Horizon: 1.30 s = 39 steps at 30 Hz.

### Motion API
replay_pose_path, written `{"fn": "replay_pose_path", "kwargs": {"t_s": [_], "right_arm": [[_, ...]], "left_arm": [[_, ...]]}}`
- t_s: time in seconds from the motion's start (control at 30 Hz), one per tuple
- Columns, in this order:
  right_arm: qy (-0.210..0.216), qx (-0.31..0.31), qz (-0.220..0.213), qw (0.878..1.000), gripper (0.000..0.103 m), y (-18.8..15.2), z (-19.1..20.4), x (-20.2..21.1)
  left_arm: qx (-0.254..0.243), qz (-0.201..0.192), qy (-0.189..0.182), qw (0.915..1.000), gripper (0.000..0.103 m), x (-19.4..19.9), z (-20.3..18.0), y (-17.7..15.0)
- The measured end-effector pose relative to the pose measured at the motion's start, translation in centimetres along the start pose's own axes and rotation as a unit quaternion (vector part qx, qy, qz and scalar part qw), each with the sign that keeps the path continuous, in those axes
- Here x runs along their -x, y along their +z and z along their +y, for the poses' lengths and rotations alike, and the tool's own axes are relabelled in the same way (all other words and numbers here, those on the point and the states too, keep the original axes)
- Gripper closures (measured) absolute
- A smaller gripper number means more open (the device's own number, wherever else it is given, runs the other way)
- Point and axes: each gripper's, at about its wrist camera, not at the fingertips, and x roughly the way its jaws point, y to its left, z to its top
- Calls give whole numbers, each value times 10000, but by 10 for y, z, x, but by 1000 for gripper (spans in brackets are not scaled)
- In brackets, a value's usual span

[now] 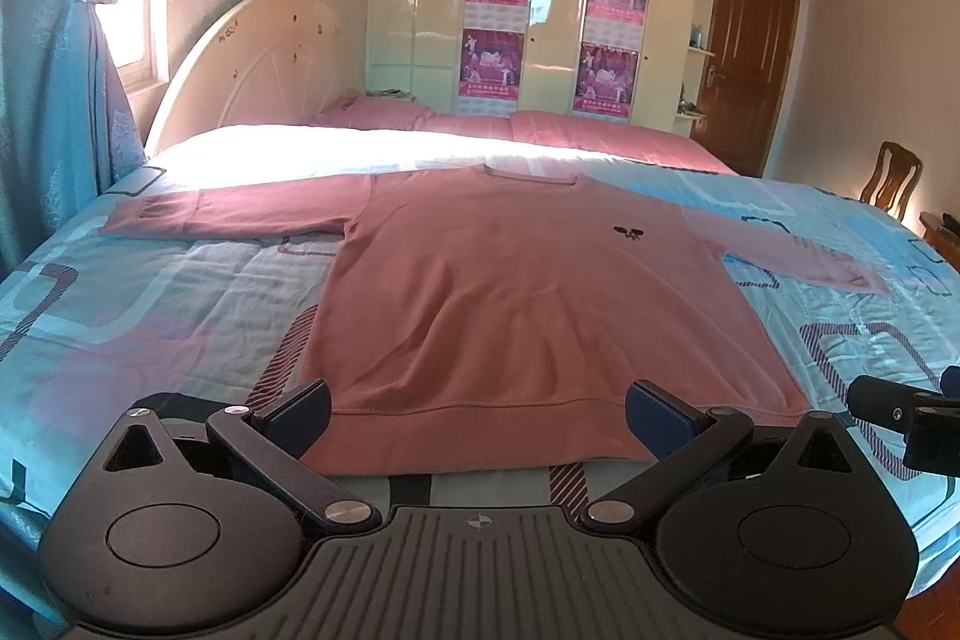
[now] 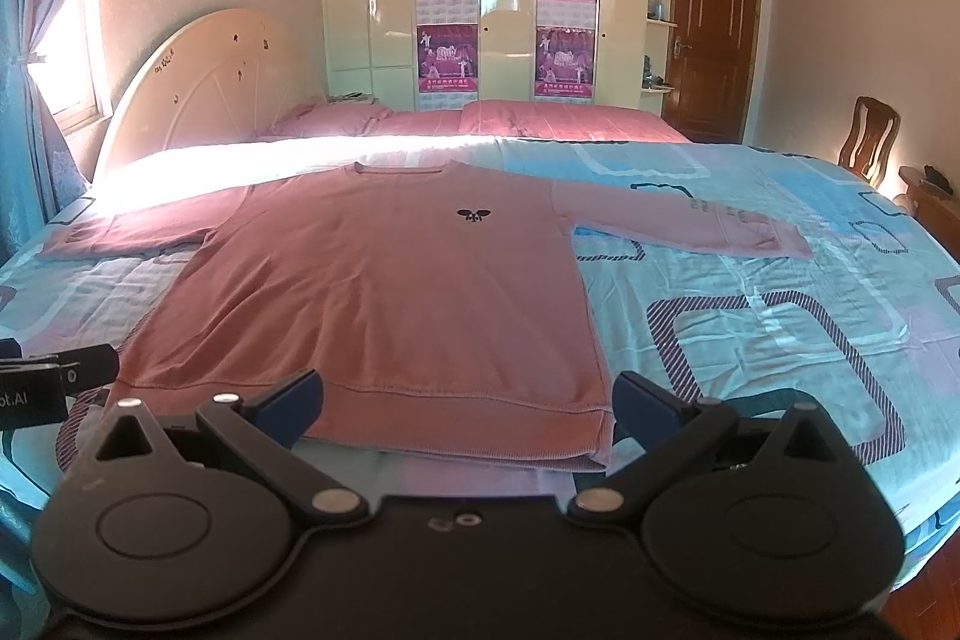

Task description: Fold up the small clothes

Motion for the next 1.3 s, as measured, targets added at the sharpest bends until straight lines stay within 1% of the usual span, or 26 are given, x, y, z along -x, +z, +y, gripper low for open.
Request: {"fn": "replay_pose_path", "kwargs": {"t_s": [1.3], "right_arm": [[61, -8, -65, 10000, 1, 5, -1, 5]], "left_arm": [[-37, -11, 87, 10000, 0, 6, 0, 1]]}}
